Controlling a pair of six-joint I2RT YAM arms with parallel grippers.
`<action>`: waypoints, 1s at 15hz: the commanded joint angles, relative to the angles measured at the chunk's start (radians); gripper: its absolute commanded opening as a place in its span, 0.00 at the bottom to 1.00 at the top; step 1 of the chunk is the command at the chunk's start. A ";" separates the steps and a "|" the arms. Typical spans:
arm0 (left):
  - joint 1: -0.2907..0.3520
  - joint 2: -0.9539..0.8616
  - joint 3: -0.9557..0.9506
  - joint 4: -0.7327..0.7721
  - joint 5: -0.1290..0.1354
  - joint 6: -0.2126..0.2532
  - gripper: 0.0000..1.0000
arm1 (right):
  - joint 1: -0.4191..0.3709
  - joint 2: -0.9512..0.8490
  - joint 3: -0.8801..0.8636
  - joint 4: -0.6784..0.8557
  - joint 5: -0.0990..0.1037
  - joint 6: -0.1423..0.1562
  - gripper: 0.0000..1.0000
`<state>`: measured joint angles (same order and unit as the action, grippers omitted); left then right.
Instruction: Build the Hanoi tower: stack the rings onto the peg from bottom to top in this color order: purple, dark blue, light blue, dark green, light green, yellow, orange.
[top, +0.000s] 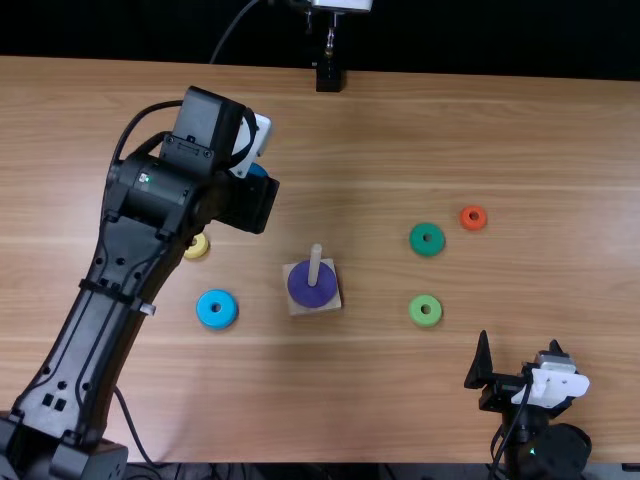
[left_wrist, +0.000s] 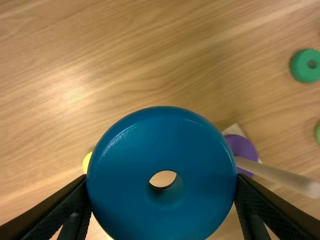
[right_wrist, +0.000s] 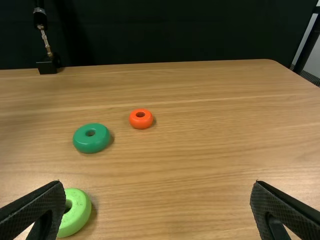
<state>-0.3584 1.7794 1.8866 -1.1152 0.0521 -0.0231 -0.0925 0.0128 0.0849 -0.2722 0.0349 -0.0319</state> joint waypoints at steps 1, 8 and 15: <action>-0.047 -0.032 -0.018 0.003 0.009 -0.054 0.00 | -0.007 -0.013 -0.071 -0.068 0.009 -0.005 1.00; -0.166 -0.029 -0.015 -0.041 0.009 -0.141 0.00 | -0.007 -0.013 -0.071 -0.068 0.009 -0.005 1.00; -0.208 -0.017 -0.024 -0.050 0.023 -0.150 0.00 | -0.007 -0.013 -0.071 -0.068 0.009 -0.005 1.00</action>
<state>-0.5461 1.7702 1.8828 -1.1652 0.0601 -0.1623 -0.0925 0.0128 0.0849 -0.2729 0.0349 -0.0322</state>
